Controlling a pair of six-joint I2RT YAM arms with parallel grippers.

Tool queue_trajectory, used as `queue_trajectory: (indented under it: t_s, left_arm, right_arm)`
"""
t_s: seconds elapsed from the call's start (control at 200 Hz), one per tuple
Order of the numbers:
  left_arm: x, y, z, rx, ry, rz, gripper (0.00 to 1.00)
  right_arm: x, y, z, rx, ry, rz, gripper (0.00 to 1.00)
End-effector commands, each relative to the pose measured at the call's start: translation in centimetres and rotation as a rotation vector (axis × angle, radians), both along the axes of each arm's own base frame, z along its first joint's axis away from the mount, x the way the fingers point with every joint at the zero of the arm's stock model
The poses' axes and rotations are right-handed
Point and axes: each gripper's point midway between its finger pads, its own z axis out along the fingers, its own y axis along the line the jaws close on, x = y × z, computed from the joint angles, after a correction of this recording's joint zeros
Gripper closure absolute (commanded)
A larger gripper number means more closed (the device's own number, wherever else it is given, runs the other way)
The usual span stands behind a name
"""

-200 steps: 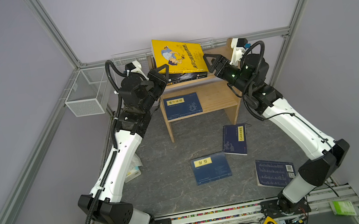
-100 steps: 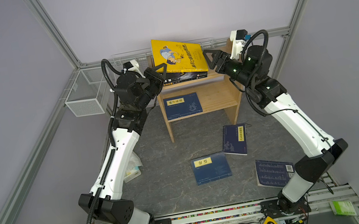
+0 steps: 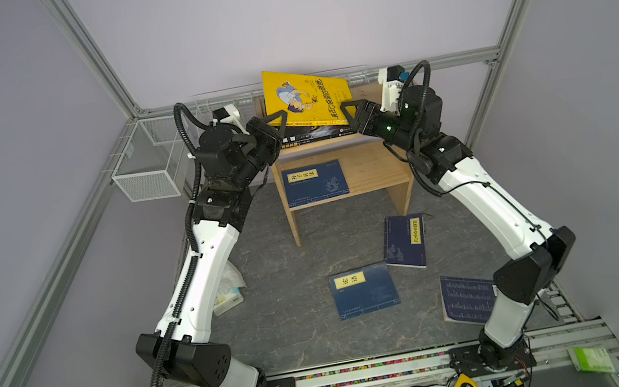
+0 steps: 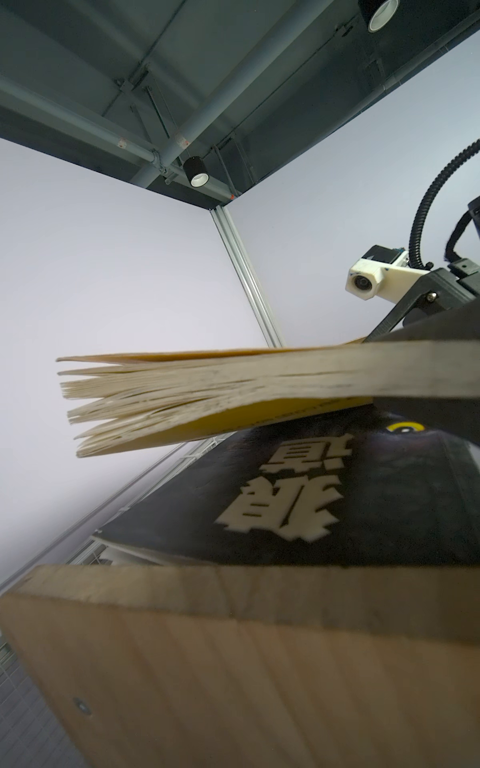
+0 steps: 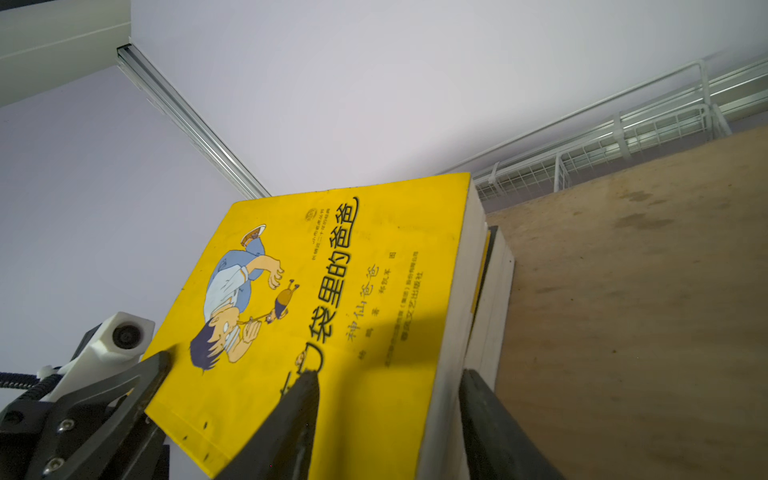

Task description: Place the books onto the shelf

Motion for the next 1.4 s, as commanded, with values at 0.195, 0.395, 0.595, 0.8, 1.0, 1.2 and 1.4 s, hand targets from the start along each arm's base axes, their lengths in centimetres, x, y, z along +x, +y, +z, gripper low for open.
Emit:
queue_trajectory:
  t_s: [0.195,0.395,0.595,0.8,1.0,1.2,1.4]
  left_arm:
    - [-0.4,0.4,1.9,-0.056,-0.059,-0.027,1.00]
    - [-0.5,0.6,1.7,-0.054,-0.054,-0.024,0.95]
    - [-0.8,0.9,1.5,-0.052,-0.051,-0.016,0.73]
    - [-1.1,1.5,1.4,-0.057,-0.045,-0.003,0.59]
    - [-1.2,3.5,1.0,-0.054,-0.035,0.038,0.44]
    - [-1.3,9.2,-0.5,-0.023,-0.014,0.151,0.41]
    - [-2.7,11.5,-1.2,0.106,-0.035,0.231,0.41]
  right_arm:
    - [0.1,0.0,0.8,-0.003,-0.030,-0.010,0.49]
    - [0.6,0.1,-0.4,-0.033,-0.005,-0.034,0.55]
    - [0.7,0.0,-0.8,-0.044,0.004,-0.044,0.58]
    - [0.8,0.2,-1.3,-0.052,0.014,-0.043,0.59]
    - [0.7,0.4,-1.5,-0.056,0.017,-0.036,0.60]
    - [0.5,0.5,-1.9,-0.062,0.021,-0.028,0.60]
    - [0.1,0.4,-1.6,-0.057,0.011,-0.025,0.59]
